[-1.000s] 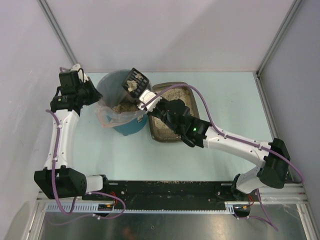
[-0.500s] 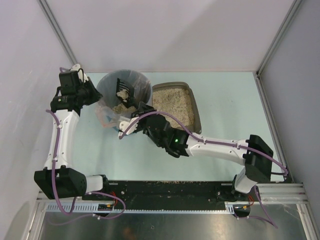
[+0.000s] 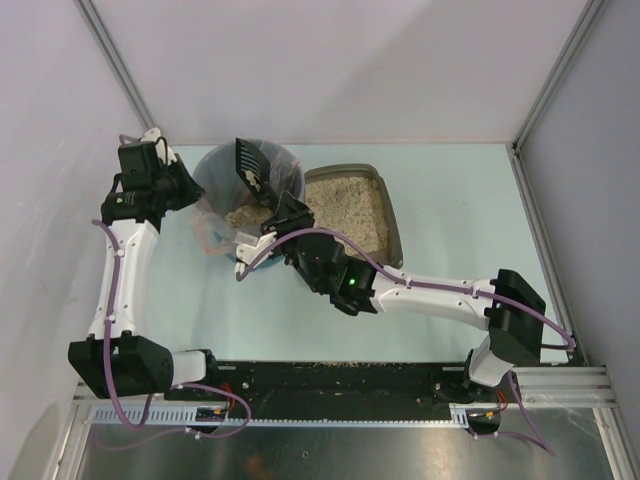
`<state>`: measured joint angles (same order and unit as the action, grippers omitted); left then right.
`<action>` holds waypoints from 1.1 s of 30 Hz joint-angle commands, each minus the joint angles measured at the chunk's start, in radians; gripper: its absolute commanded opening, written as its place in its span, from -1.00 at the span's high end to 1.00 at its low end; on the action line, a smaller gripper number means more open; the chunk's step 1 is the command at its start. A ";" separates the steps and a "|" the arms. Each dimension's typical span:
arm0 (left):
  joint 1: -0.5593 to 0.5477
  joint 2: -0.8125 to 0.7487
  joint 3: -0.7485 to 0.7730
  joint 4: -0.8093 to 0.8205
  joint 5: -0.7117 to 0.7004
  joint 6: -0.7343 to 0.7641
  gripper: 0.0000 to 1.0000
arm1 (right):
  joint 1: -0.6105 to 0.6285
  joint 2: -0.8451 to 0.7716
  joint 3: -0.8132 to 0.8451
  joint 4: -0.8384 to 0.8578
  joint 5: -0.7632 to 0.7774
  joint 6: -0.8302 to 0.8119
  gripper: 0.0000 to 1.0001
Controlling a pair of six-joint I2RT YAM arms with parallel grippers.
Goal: Clean the litter box
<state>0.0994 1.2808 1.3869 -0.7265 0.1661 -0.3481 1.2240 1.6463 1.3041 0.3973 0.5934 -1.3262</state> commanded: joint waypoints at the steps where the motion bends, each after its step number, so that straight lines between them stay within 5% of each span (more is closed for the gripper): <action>1: -0.006 -0.069 0.026 0.139 0.121 -0.046 1.00 | 0.028 -0.025 0.017 -0.004 0.008 -0.019 1.00; 14: 0.000 -0.044 0.038 0.141 0.141 -0.054 1.00 | 0.088 -0.017 -0.086 -0.031 0.058 -0.024 1.00; 25: -0.001 -0.057 0.021 0.142 0.138 -0.054 1.00 | 0.097 0.020 -0.138 0.495 0.123 -0.360 1.00; 33: -0.003 -0.061 0.015 0.144 0.130 -0.051 1.00 | 0.112 -0.005 -0.200 0.315 0.105 -0.216 1.00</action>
<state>0.1055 1.2800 1.3815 -0.7181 0.1795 -0.3485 1.3209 1.6680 1.1450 0.7372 0.7017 -1.5883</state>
